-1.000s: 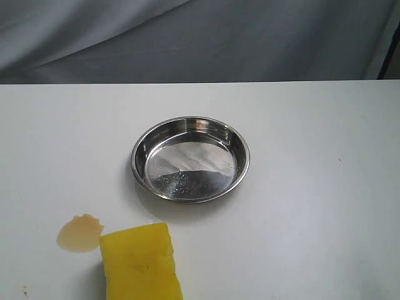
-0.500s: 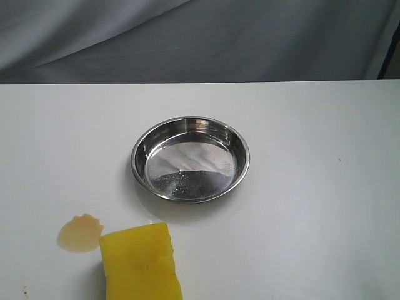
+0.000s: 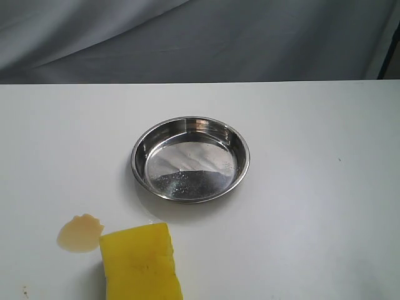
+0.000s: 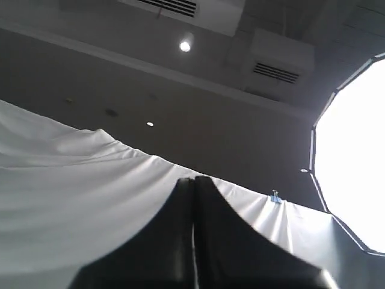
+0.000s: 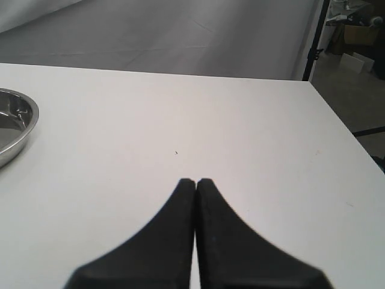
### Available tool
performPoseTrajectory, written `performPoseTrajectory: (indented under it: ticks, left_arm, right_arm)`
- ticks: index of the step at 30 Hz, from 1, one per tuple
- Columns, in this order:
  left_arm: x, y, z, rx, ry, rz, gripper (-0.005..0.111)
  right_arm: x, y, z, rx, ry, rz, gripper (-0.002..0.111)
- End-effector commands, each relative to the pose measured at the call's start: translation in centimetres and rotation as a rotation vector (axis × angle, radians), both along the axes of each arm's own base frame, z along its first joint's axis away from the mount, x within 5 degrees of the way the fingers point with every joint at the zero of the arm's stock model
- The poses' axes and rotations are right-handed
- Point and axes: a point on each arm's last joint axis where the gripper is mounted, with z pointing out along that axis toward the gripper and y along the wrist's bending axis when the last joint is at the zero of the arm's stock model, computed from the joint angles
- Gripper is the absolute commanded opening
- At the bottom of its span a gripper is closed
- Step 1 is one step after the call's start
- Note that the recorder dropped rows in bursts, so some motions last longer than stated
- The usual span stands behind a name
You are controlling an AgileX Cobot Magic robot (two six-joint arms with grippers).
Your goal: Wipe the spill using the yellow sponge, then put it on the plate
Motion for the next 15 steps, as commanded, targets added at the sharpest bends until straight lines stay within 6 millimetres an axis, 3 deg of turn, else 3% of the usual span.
performPoseTrajectory:
  ticks: [1, 4, 9, 12, 15]
  left_arm:
    - [0.7, 0.3, 4.2, 0.015, 0.083, 0.070, 0.000]
    - [2.6, -0.2, 7.2, 0.141, 0.278, 0.091, 0.000]
    - [6.5, -0.3, 10.5, 0.235, 0.730, 0.083, 0.000]
    - [9.4, -1.2, 10.7, 0.377, 0.969, 0.013, 0.000]
    - [11.7, -3.8, 9.3, 0.652, 1.126, -0.161, 0.000]
  right_arm:
    - [0.0, -0.1, -0.1, -0.005, -0.003, -0.009, 0.000]
    - [0.0, -0.1, -0.1, -0.005, -0.003, -0.009, 0.000]
    - [0.0, -0.1, -0.1, -0.005, -0.003, -0.009, 0.000]
    - [0.0, -0.1, -0.1, -0.005, -0.003, -0.009, 0.000]
    - [0.0, -0.1, -0.1, -0.008, -0.003, -0.008, 0.000]
